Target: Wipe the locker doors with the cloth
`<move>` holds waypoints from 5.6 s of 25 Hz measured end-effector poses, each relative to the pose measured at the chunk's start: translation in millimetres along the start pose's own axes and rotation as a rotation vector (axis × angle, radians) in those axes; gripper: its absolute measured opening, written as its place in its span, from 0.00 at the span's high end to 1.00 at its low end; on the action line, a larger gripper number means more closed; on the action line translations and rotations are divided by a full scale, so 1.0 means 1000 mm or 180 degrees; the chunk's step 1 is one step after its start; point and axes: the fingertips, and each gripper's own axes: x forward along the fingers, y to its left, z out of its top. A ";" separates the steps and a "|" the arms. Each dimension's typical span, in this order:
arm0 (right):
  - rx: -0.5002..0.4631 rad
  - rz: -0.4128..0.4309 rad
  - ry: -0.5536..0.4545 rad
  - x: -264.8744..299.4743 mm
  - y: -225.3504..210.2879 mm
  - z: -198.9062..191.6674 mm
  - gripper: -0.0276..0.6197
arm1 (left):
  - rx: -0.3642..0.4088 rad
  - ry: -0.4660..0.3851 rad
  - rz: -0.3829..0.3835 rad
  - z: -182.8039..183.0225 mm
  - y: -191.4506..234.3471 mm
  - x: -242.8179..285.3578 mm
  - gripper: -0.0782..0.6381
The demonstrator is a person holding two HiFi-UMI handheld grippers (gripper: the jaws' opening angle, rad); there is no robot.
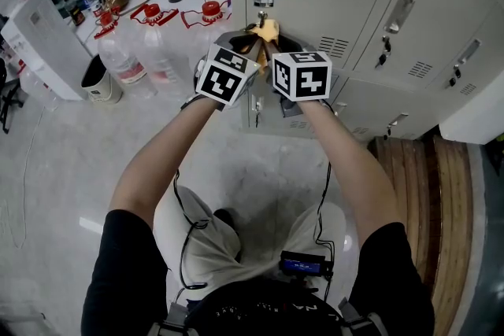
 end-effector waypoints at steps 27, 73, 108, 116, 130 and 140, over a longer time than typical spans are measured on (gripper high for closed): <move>0.0007 -0.0708 -0.0018 -0.079 -0.113 -0.017 0.83 | 0.0086 -0.0229 -0.0576 0.045 -0.110 0.069 0.87; 0.0310 -0.0205 -0.0257 -0.110 -0.063 0.004 0.83 | -0.0062 -0.0954 -0.0851 0.059 -0.064 -0.039 0.87; 0.0534 -0.0431 0.0536 -0.390 0.017 0.400 0.83 | -0.0786 -0.0088 -0.1028 0.435 -0.076 -0.296 0.87; 0.0390 -0.0625 0.0639 -0.460 0.060 0.378 0.83 | -0.0702 -0.0092 -0.0996 0.439 -0.107 -0.356 0.87; 0.0247 -0.0946 0.0706 -0.566 0.209 0.360 0.83 | -0.0716 -0.0070 -0.0915 0.383 -0.126 -0.558 0.87; 0.0256 -0.0965 0.0798 -0.660 0.260 0.335 0.83 | -0.0680 -0.0074 -0.1064 0.382 -0.201 -0.631 0.87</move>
